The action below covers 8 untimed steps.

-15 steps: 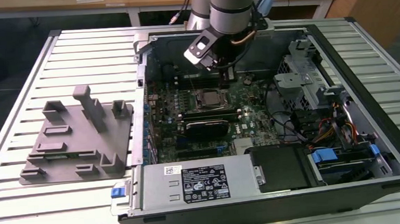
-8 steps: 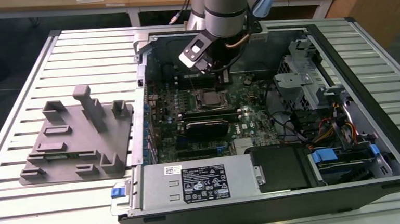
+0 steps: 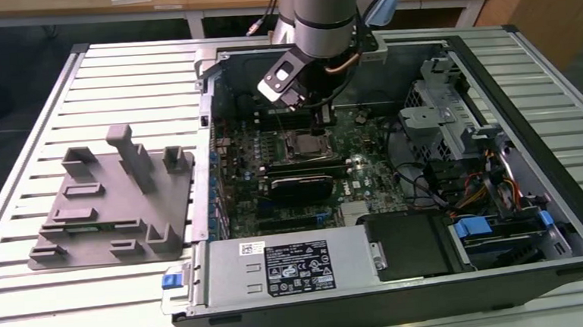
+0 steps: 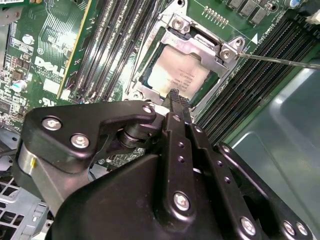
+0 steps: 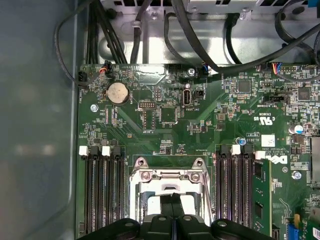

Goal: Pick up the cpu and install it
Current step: 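Close the cpu cover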

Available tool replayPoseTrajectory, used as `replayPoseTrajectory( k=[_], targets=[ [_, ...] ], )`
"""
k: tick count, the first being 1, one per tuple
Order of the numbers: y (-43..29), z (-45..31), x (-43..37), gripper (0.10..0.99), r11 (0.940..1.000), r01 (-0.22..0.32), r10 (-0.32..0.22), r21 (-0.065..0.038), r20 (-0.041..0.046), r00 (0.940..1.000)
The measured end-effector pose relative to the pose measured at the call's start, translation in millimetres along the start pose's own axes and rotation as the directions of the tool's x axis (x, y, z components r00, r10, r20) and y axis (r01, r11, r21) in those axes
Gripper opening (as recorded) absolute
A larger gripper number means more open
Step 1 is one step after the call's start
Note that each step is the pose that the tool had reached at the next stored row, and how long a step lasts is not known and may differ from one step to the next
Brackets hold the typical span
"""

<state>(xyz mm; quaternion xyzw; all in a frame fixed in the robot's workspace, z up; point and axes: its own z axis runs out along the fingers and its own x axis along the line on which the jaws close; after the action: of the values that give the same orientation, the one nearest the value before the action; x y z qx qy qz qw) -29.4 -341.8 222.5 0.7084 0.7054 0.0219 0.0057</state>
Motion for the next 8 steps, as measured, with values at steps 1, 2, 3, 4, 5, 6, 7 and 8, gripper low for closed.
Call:
replayPoseTrajectory(
  k=[1,2,3,4,5,6,7,8],
  targets=[
    [-0.2,0.0,0.0,0.106,1.0000,0.000,0.000,0.000,0.0001,1.0000],
    [-0.2,0.0,0.0,0.106,1.0000,0.000,0.000,0.000,0.0001,1.0000],
    [-0.3,0.0,0.0,0.106,1.0000,0.000,0.000,0.000,0.0000,1.0000],
    [-0.6,0.1,0.0,0.106,1.0000,0.000,0.000,0.000,0.0000,1.0000],
    [-1.0,0.1,0.0,0.106,1.0000,0.000,0.000,0.000,-0.0001,1.0000],
    [-1.4,0.1,0.0,0.106,1.0000,0.000,0.000,0.000,-0.0001,1.0000],
    [-2.0,0.2,0.0,0.106,1.0000,0.000,0.000,0.000,-0.0001,1.0000],
    [-2.6,0.3,0.0,0.106,1.0000,0.000,0.000,0.000,-0.0001,1.0000]
  ],
)
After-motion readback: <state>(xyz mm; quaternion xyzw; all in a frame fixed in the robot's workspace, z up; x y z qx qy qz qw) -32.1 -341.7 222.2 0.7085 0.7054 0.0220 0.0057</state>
